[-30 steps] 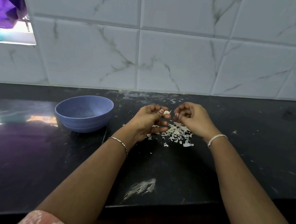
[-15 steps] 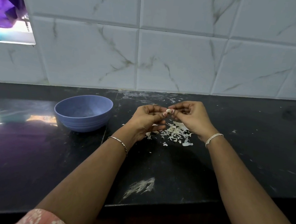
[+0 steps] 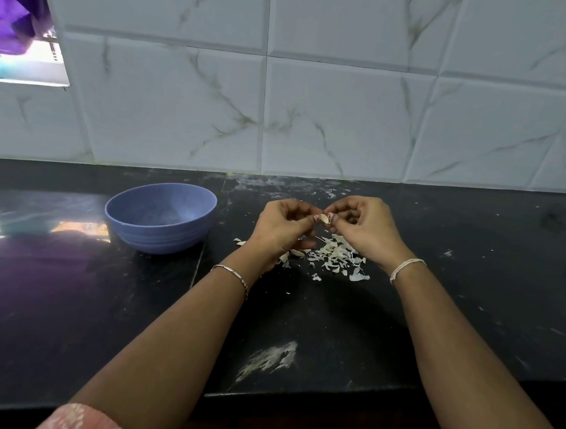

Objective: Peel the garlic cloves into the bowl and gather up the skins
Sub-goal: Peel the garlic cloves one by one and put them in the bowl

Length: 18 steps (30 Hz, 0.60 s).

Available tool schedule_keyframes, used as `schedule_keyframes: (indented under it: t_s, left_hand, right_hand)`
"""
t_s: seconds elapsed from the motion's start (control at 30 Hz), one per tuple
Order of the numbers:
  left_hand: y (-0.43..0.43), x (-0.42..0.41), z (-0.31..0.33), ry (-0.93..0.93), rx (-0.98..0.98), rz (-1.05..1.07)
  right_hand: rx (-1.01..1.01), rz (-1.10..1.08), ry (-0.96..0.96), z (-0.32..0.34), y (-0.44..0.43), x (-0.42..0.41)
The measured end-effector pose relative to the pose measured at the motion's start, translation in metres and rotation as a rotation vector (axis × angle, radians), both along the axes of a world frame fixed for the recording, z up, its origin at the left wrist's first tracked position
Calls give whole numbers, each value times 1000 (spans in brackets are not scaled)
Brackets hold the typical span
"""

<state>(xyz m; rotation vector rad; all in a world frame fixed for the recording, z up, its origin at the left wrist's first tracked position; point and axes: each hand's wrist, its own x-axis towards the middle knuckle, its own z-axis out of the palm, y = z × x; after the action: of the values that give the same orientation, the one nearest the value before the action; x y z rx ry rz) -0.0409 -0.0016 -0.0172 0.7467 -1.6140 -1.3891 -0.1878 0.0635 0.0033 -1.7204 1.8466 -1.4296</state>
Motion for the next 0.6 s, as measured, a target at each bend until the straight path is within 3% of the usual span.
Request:
schedule_keyframes:
  t_s: [0.17, 0.37, 0.6]
  left_hand:
    - [-1, 1, 1, 9, 8, 26]
    - [1, 1, 3, 2, -10, 83]
    - [1, -1, 3, -129, -265, 220]
  right_hand:
    - [29, 63, -94, -1, 0, -2]
    - [15, -3, 77, -3, -2, 0]
    - [8, -14, 13, -3, -1, 6]
